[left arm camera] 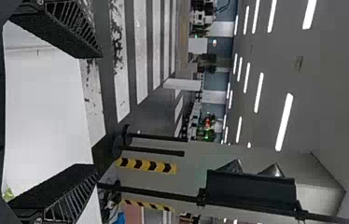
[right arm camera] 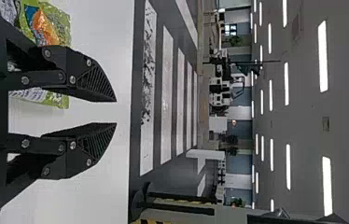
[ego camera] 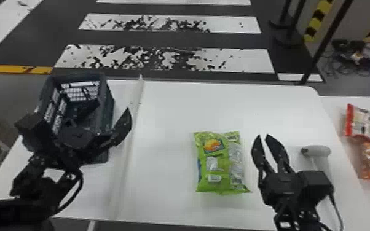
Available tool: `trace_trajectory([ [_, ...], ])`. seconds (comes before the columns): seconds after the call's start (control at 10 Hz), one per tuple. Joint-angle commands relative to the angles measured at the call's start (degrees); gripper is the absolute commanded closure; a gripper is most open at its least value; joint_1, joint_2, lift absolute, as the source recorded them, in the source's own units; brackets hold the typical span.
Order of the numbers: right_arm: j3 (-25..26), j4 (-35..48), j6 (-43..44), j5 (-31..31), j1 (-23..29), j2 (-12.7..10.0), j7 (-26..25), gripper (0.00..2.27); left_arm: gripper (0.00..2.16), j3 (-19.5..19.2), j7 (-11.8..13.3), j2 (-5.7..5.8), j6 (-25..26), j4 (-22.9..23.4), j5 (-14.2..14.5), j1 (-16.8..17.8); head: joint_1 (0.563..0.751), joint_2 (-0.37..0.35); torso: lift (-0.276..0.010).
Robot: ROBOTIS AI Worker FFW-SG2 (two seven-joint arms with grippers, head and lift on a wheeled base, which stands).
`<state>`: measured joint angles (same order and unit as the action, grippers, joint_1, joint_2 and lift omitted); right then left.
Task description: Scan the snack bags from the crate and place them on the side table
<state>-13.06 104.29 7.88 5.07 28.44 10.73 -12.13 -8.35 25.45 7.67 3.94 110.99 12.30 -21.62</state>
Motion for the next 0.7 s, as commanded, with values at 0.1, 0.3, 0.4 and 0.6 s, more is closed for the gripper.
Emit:
trace_trajectory([
  [0.1,-0.5,0.2,-1.5,-0.6,-0.3,0.4,3.9,2.26,0.04,-3.5,-1.1,-0.29,-2.2,1.1,2.3,-3.2,0.695,0.092,-0.050],
  [0.3,-0.8,-0.3,-7.7,-0.8,-2.3,0.3,7.5,2.26,0.04,-4.6,-1.0,-0.38,-2.2,1.1,2.9,-4.6,0.695,0.154,-0.050],
  [0.4,-1.1,-1.3,-10.5,-0.7,-3.4,0.2,9.4,2.26,0.04,-4.8,-1.0,-0.47,-2.4,1.0,2.9,-5.0,0.695,0.165,-0.050],
  [0.6,-1.7,-5.2,-13.3,-0.6,-6.0,-0.1,13.6,2.26,0.04,-5.0,-1.0,-0.73,-4.2,1.0,3.3,-5.8,0.695,0.193,-0.050],
])
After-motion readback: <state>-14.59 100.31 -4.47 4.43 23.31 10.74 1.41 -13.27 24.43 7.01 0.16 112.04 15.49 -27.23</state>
